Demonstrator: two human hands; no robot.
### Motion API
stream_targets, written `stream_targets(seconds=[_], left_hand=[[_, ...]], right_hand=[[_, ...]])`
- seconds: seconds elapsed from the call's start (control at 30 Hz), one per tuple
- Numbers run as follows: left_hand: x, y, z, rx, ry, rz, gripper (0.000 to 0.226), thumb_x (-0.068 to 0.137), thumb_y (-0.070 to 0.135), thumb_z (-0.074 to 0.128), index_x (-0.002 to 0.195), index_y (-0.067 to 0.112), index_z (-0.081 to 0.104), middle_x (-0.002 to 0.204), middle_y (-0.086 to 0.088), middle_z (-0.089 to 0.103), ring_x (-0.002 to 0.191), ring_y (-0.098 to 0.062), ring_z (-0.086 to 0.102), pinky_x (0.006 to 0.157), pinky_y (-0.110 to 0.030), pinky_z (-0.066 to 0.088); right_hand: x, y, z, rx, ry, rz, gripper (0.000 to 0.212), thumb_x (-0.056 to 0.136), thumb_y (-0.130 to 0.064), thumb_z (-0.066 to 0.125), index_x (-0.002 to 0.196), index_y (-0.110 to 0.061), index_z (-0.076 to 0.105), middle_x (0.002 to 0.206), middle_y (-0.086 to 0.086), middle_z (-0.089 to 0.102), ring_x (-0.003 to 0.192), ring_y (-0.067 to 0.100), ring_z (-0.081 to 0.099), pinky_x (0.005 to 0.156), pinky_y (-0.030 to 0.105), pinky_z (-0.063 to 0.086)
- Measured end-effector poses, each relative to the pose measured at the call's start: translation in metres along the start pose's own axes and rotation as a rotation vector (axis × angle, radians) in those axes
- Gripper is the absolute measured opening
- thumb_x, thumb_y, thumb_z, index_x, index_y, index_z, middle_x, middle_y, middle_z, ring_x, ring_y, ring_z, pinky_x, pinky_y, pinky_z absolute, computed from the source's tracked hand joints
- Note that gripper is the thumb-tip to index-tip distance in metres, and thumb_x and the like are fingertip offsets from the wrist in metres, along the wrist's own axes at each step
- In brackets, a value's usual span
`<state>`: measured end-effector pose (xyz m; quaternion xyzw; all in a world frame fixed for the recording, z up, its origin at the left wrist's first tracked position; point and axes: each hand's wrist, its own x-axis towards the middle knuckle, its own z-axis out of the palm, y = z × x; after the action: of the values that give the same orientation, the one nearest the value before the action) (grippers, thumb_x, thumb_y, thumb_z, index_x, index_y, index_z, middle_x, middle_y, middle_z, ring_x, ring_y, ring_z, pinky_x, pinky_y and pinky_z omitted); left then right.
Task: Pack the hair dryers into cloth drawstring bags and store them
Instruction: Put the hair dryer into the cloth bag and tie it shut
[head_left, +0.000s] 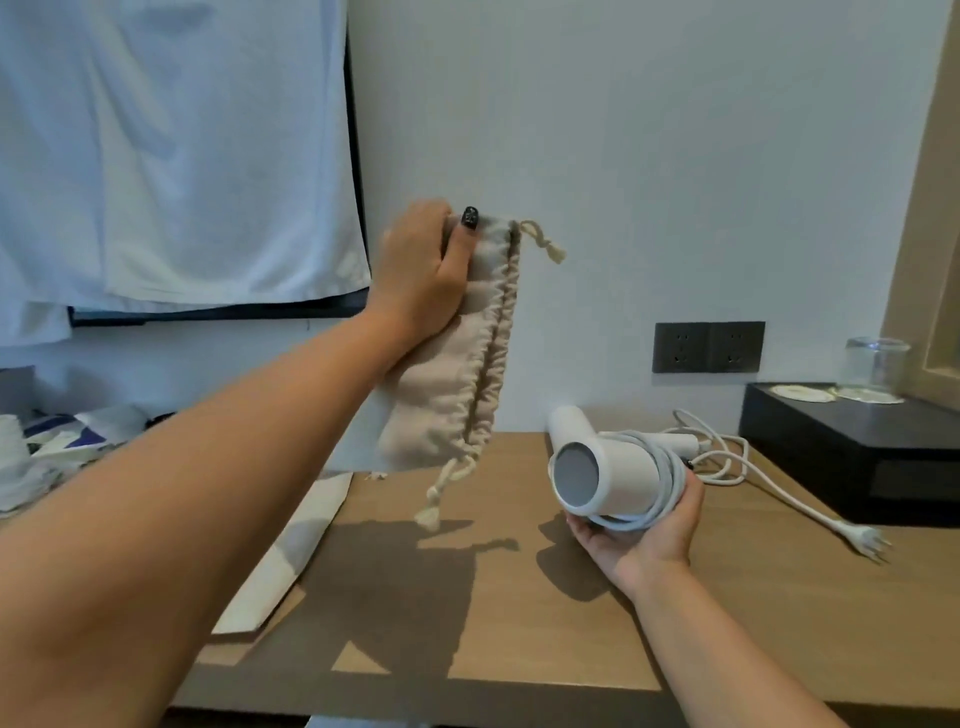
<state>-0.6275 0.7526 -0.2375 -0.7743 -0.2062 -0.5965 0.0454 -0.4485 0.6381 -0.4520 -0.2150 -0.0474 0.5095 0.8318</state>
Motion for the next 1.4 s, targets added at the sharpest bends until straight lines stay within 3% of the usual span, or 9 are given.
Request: stream_targets(seconds=[0.13,0.23,0.4,0.63,0.93,1.03,1.13,1.27,1.4], left_hand=[[-0.058,0.009,0.037,0.021,-0.298,0.139,0.035,0.093,0.042,0.039,0.092,0.01,0.052,0.099,-0.011,0.055,0.092,-0.029,0.052,0.082,-0.044,0.039],[-0.134,0.012,0.056,-0.063,-0.618,-0.135,0.06,0.094,0.057,0.04,0.137,0.015,0.038,0.146,-0.005,0.037,0.131,-0.021,0.042,0.109,-0.043,0.032],[-0.2,0.001,0.031,0.14,-0.653,-0.6,0.057,0.096,0.049,0.045,0.143,0.019,0.034,0.15,-0.003,0.032,0.129,-0.024,0.044,0.106,-0.042,0.037],[-0.236,-0.014,0.028,0.477,-1.284,-0.582,0.088,0.085,0.08,0.01,0.155,0.029,-0.005,0.164,-0.003,-0.011,0.149,-0.034,-0.012,0.115,-0.063,-0.003],[-0.203,-0.067,0.092,0.246,-1.279,-0.222,0.085,0.083,0.08,0.025,0.154,0.037,0.013,0.164,0.005,0.009,0.151,-0.021,0.007,0.12,-0.051,0.009],[-0.197,-0.071,0.102,0.052,-0.978,-0.218,0.071,0.083,0.068,0.036,0.145,0.034,0.043,0.147,0.007,0.048,0.134,-0.018,0.046,0.107,-0.039,0.038],[-0.198,-0.07,0.099,0.091,-0.552,-0.278,0.043,0.096,0.038,0.046,0.136,0.023,0.055,0.134,0.0,0.061,0.124,-0.022,0.054,0.098,-0.034,0.04],[-0.21,-0.065,0.062,-0.153,-0.318,-0.524,0.036,0.088,0.037,0.05,0.12,0.028,0.062,0.115,0.007,0.069,0.112,-0.015,0.063,0.095,-0.036,0.048],[-0.233,-0.032,0.014,-0.376,-0.577,-0.524,0.035,0.086,0.038,0.064,0.119,0.045,0.058,0.119,0.026,0.062,0.113,0.01,0.053,0.094,-0.02,0.042]], right_hand=[[-0.003,-0.003,0.001,0.019,0.024,-0.009,0.061,0.067,-0.065,0.056,0.113,-0.026,0.066,0.111,0.012,0.062,0.103,0.036,0.056,0.08,0.045,0.049],[-0.002,-0.008,0.001,0.07,0.028,-0.073,0.048,0.068,-0.061,0.055,0.101,-0.03,0.07,0.102,0.009,0.065,0.099,0.034,0.056,0.075,0.041,0.048],[-0.003,-0.016,0.001,0.119,0.112,-0.182,0.041,0.075,-0.061,0.053,0.088,-0.025,0.068,0.099,0.011,0.064,0.096,0.034,0.058,0.088,0.047,0.045],[-0.002,-0.012,0.002,0.035,0.138,-0.243,0.042,0.077,-0.062,0.051,0.089,-0.025,0.068,0.095,0.01,0.065,0.095,0.034,0.058,0.084,0.045,0.046],[-0.004,-0.009,0.003,-0.327,-0.077,-0.68,0.047,0.066,-0.057,0.058,0.103,-0.03,0.066,0.109,0.013,0.065,0.113,0.038,0.06,0.086,0.05,0.049],[-0.004,0.002,0.005,-0.474,-0.124,-0.695,0.056,0.061,-0.053,0.06,0.107,-0.021,0.065,0.108,0.011,0.065,0.108,0.027,0.063,0.089,0.044,0.052],[-0.005,0.009,0.007,-0.624,-0.162,-0.736,0.071,0.054,-0.051,0.06,0.108,-0.005,0.064,0.096,0.001,0.069,0.082,-0.003,0.065,0.072,0.017,0.051],[-0.002,0.012,0.003,-0.704,-0.191,-0.734,0.042,0.056,-0.047,0.064,0.088,-0.021,0.066,0.079,-0.018,0.073,0.078,-0.005,0.066,0.068,0.014,0.051],[-0.006,0.01,0.005,-0.691,-0.212,-0.749,0.042,0.054,-0.047,0.063,0.087,-0.022,0.063,0.075,-0.017,0.072,0.074,-0.006,0.066,0.065,0.014,0.051]])
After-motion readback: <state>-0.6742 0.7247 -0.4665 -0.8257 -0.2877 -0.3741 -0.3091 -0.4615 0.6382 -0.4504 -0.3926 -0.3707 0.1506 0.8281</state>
